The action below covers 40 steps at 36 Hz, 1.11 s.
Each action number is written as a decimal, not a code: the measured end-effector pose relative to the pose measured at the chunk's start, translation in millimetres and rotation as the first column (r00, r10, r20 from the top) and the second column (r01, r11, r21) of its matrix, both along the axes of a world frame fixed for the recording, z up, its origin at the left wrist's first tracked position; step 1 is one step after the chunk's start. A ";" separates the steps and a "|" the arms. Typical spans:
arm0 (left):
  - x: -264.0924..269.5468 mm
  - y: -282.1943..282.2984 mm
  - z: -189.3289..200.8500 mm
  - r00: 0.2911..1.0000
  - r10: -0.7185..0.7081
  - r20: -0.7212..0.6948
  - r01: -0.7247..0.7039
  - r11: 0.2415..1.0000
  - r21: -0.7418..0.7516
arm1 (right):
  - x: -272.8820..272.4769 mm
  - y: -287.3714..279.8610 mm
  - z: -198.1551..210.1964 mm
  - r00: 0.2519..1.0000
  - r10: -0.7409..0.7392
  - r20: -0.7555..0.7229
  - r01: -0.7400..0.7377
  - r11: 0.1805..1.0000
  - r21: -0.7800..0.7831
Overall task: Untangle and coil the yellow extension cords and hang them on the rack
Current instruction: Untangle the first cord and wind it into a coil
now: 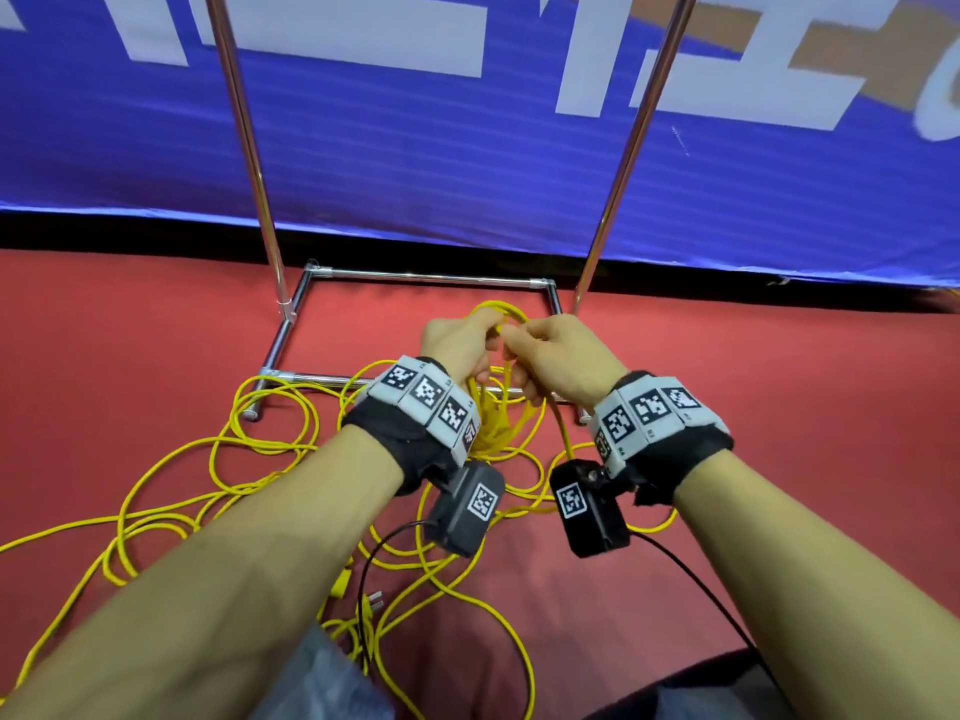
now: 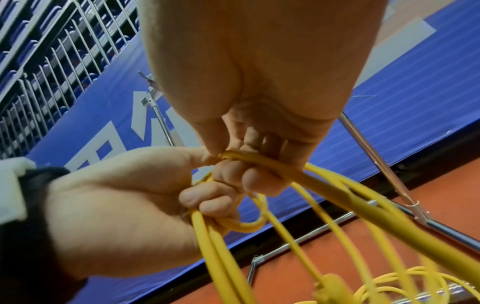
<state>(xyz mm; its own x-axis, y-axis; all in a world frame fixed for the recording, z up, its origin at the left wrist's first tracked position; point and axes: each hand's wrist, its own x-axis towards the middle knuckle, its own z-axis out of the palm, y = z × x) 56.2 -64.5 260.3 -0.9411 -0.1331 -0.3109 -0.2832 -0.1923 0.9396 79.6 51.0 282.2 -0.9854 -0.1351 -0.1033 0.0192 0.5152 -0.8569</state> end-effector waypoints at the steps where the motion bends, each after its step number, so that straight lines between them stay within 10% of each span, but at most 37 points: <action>1: -2.0 -2.3 1.6 0.999 0.033 -0.014 -0.033 0.999 -0.009 | 0.6 3.4 1.0 0.999 -0.004 0.038 0.005 1.000 -0.025; 9: -17.6 -34.6 11.4 0.987 0.147 -0.071 -0.133 0.977 0.169 | 2.1 38.3 3.4 0.988 0.007 0.155 0.005 0.997 -0.073; 24: 6.0 2.2 -0.2 0.999 -0.025 -0.036 0.026 1.000 0.010 | -7.1 4.7 0.2 0.982 -0.032 -0.186 0.053 0.993 0.110; 40: -12.0 -18.1 13.4 0.990 0.084 -0.113 -0.059 0.976 0.211 | 2.4 40.9 16.0 0.985 0.022 0.170 -0.015 0.999 -0.040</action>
